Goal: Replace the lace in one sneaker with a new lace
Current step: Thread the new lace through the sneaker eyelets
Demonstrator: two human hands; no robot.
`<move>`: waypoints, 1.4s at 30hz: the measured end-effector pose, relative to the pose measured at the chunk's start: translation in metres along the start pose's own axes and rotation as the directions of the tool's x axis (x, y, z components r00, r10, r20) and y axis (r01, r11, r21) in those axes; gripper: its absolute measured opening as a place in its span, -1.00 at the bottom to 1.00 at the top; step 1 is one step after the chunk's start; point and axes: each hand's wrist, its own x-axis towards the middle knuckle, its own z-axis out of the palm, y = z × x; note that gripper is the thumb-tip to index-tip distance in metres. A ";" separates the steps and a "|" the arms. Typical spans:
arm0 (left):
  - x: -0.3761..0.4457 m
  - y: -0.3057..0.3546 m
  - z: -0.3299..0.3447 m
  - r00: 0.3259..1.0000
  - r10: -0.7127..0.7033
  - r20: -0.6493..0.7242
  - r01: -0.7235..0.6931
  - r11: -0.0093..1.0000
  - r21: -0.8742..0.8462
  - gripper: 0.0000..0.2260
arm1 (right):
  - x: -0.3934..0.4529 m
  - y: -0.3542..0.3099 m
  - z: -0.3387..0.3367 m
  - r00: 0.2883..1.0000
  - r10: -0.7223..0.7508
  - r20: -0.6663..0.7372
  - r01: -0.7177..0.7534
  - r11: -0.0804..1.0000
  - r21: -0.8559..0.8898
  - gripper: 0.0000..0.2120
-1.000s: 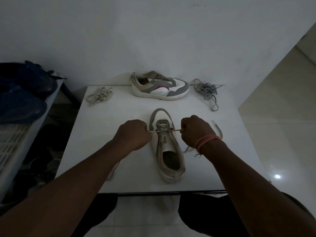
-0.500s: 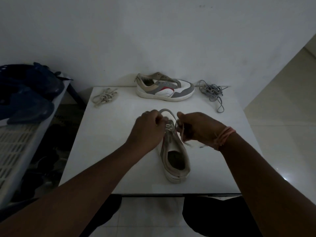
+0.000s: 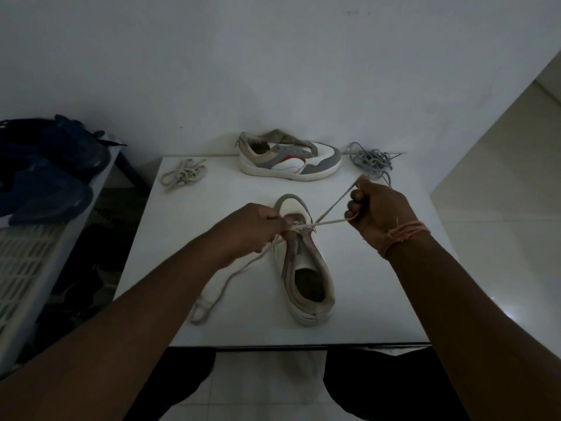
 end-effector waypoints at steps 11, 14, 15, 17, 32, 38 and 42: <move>0.007 -0.009 -0.007 0.994 -0.023 -0.109 0.018 0.999 -0.046 -0.82 | -0.015 0.025 0.005 0.848 -0.475 0.236 0.316 0.096 -0.944 -0.44; 0.005 -0.003 0.003 0.976 0.082 -0.200 -0.096 0.993 -0.063 -0.90 | -0.024 0.031 0.017 0.733 -0.306 0.608 0.663 0.121 -0.739 -0.69; 0.005 -0.002 0.006 0.971 0.077 -0.226 -0.104 0.989 -0.109 -0.86 | -0.026 0.032 0.019 0.726 -0.250 0.641 0.685 0.177 -0.707 -0.74; 0.004 -0.002 0.008 0.965 0.042 -0.258 -0.098 0.973 -0.210 -0.79 | -0.030 0.032 0.024 0.719 -0.216 0.661 0.695 0.239 -0.678 -0.79; 0.002 -0.027 0.037 0.978 -0.159 -0.136 0.115 0.951 -0.288 -0.93 | -0.025 0.059 0.020 0.862 -0.172 0.477 0.482 -0.014 -0.876 -0.89; 0.001 -0.025 0.035 0.978 -0.184 -0.094 0.139 0.922 -0.361 -0.89 | -0.027 0.073 0.024 0.850 -0.252 0.462 0.474 -0.017 -0.881 -0.82; 0.003 -0.026 0.034 0.976 -0.201 -0.084 0.152 0.905 -0.398 -0.93 | -0.026 0.079 0.026 0.845 -0.303 0.441 0.450 -0.044 -0.892 -0.80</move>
